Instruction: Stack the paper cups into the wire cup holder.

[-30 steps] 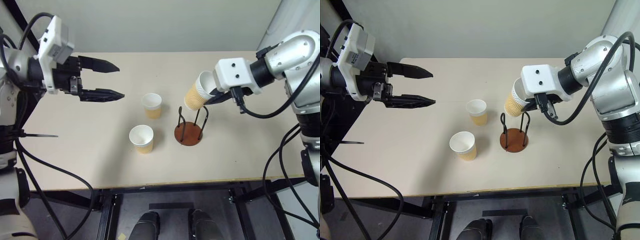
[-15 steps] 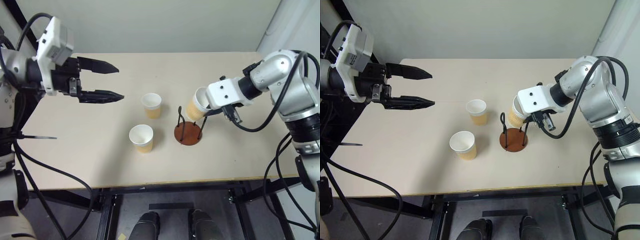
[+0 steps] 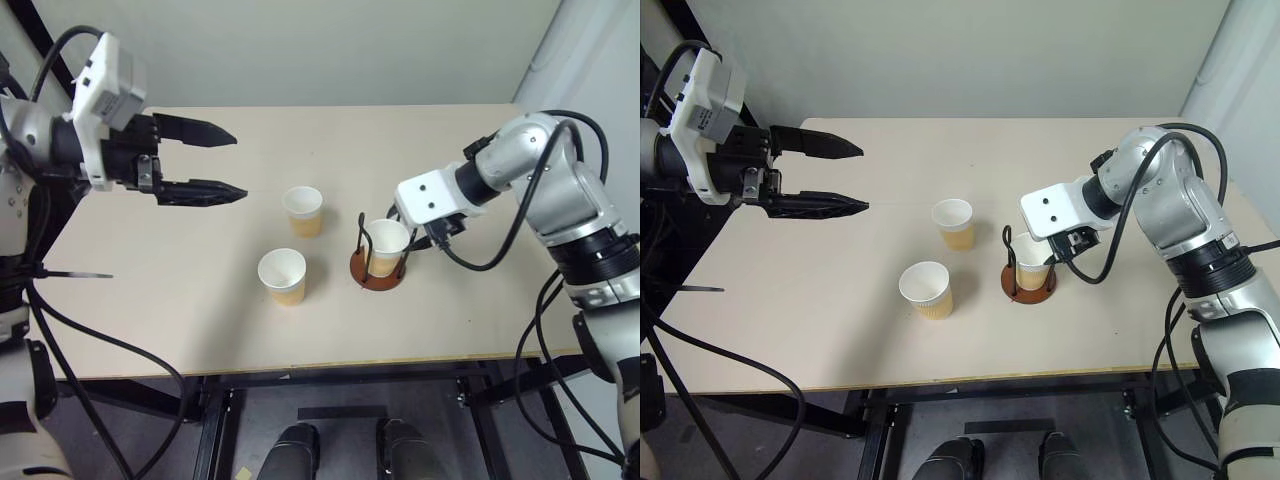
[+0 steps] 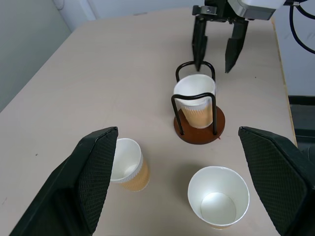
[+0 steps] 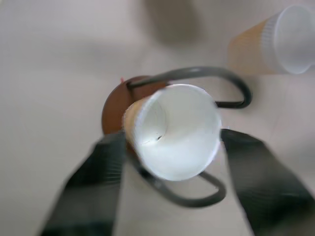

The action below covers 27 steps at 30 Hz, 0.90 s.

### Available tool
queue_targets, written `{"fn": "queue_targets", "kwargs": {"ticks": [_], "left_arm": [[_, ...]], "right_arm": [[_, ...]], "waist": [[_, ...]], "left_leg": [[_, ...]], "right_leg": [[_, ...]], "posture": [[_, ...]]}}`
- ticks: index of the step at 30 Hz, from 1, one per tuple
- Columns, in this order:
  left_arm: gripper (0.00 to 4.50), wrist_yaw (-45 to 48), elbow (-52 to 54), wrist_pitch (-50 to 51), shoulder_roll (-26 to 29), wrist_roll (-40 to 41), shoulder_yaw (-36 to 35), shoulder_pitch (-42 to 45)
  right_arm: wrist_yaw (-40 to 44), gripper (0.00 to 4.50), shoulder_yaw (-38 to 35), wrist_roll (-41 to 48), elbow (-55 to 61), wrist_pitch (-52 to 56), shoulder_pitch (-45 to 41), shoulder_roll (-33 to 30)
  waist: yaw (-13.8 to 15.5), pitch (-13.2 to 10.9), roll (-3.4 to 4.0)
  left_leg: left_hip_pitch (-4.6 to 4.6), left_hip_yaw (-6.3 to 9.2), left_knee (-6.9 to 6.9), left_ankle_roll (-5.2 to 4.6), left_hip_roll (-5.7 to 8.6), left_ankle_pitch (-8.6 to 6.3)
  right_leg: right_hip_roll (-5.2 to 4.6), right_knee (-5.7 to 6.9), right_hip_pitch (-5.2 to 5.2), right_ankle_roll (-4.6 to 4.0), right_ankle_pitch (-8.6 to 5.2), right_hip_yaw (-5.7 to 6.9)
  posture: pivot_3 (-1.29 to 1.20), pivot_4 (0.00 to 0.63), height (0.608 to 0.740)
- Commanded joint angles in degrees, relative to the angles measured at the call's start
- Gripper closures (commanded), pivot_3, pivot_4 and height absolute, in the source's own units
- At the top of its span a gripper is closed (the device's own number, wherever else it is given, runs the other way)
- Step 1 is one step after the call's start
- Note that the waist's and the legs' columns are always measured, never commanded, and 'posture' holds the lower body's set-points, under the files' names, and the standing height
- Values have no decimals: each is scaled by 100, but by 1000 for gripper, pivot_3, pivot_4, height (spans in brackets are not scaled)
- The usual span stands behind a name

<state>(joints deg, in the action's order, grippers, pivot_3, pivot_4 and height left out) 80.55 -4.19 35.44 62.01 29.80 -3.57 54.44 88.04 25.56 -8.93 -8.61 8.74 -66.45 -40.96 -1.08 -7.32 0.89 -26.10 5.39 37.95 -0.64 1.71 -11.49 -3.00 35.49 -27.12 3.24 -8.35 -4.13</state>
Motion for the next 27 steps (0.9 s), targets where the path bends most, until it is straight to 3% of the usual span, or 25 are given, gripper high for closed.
{"fn": "queue_targets", "kwargs": {"ticks": [1,4,7,12,18,27], "left_arm": [[275,-210,-23,-266,34,-262,-48,114],[275,-233,-105,-798,78,-772,224,67],[275,-339,-507,-2011,177,-1873,782,184],[275,-693,-1441,-3231,-177,-3133,1494,1067],[275,-976,-2221,-3830,-797,-4043,2054,1411],[275,-946,-2980,-4199,-1459,-4513,2393,1502]], "right_arm": [[-117,1156,-674,535,197,844,-341,70],[-61,1156,-1233,1407,665,2202,-523,160],[-71,1156,-1695,2302,1178,3631,-818,171],[-180,1156,-1980,3214,1727,4781,-1104,-31],[-484,1156,-1964,3655,1793,5138,-1333,-173],[-440,1156,-1754,3800,1562,4968,-1371,-613]], "waist": [[1,0,0],[6,0,0],[7,0,0],[36,2,-14],[56,2,-13],[76,0,-17]], "left_leg": [[0,0,0,0,0,0],[-4,0,-1,2,1,1],[-6,0,-4,4,3,0],[-12,21,-7,10,2,-2],[-28,27,-4,8,19,-3],[-65,49,3,13,7,0]], "right_leg": [[0,0,0,0,0,1],[0,-2,0,-5,-3,4],[1,-4,-2,-20,-14,5],[5,6,-4,-79,-49,33],[-14,34,-30,-83,-56,45],[-11,43,-58,-40,-46,78]], "posture": [[0,150,740],[0,150,740],[0,150,740],[0,150,740],[0,150,740],[0,150,740]]}}
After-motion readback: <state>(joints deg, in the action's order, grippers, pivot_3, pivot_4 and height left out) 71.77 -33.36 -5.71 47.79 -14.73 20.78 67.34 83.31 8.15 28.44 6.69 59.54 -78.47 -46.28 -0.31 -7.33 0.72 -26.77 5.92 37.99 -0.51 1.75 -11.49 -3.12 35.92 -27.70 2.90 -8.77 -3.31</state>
